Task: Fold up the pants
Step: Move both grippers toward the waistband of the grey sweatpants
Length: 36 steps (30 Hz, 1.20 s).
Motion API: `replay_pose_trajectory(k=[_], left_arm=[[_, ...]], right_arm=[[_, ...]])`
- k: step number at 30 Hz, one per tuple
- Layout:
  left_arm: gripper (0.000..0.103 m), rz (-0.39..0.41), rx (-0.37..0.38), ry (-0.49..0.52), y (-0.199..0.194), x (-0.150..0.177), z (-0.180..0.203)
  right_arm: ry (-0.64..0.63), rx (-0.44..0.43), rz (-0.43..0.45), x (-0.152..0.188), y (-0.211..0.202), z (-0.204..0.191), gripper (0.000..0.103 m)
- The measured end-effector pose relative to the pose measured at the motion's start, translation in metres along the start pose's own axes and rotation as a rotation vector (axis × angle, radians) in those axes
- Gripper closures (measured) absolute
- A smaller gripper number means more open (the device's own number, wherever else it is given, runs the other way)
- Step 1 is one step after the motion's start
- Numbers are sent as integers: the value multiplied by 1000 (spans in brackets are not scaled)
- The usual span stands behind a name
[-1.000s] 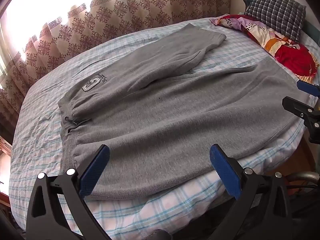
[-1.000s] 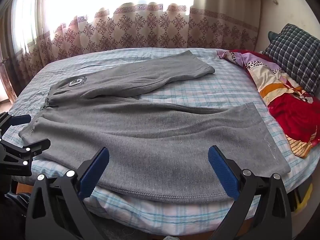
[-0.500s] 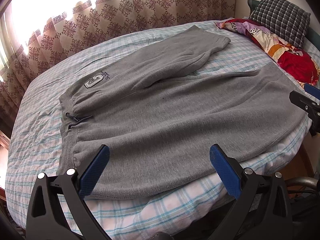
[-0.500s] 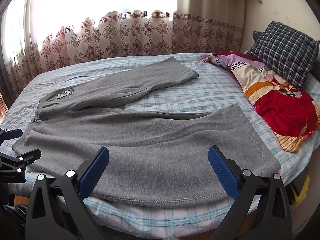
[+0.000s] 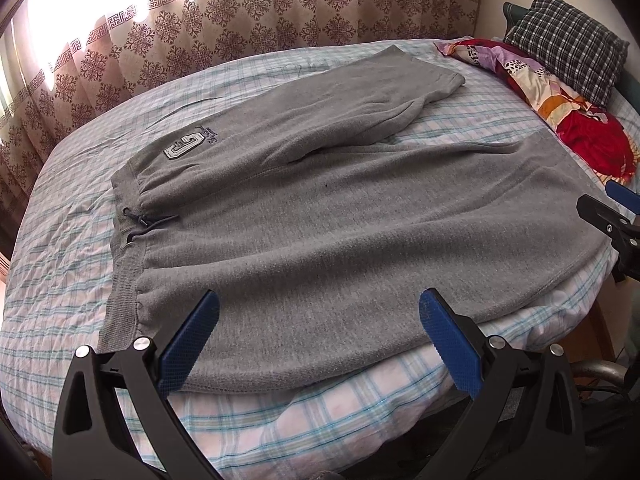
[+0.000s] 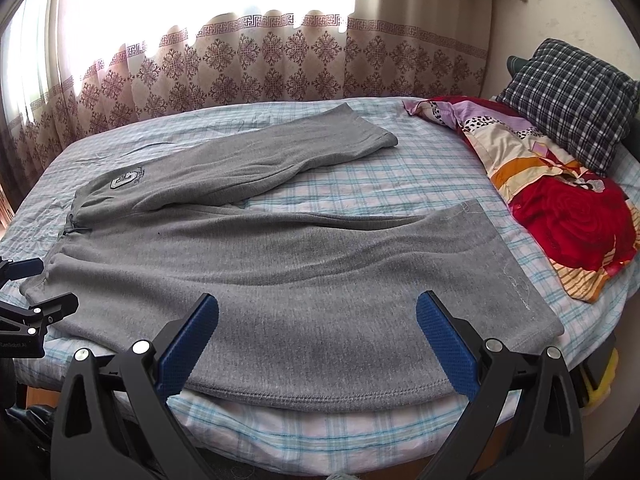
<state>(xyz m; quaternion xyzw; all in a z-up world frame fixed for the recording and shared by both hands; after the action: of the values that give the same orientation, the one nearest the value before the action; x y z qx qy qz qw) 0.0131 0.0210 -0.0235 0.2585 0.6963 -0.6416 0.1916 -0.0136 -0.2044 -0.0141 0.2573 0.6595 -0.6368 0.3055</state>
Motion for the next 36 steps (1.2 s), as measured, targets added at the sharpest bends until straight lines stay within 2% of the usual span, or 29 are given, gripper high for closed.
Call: replay_pose_trajectory(k=[13,23,30,36], left_arm=[[2,-22,0,-15,6,2,-4],[2,-73,-28,-49,23,4,-15],[2,-97,-35,-31,35,5,-18],[2,-225,28,-50,58,20,-21]], right_arm=[[5,-2,-14,2,4,1,5],[14,-6,-30,4,8,2,5],[11,-11,-42,6,12,1,5],[-3,-19,-48,7,11,-5,5]])
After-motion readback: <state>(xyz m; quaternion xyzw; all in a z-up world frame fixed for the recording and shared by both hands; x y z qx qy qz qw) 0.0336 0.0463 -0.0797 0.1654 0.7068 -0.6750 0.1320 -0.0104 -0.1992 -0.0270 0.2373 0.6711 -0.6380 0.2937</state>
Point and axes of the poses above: each gripper's, at about its wrist camera, not at the fingertips, and y roughly the way its jaws point, z to its right, x to its underside, the point moved 1 cm from there along y, roughly the way its jaws point, and after that the axes turned 4 degrees about -x, right-handed, at the moved point
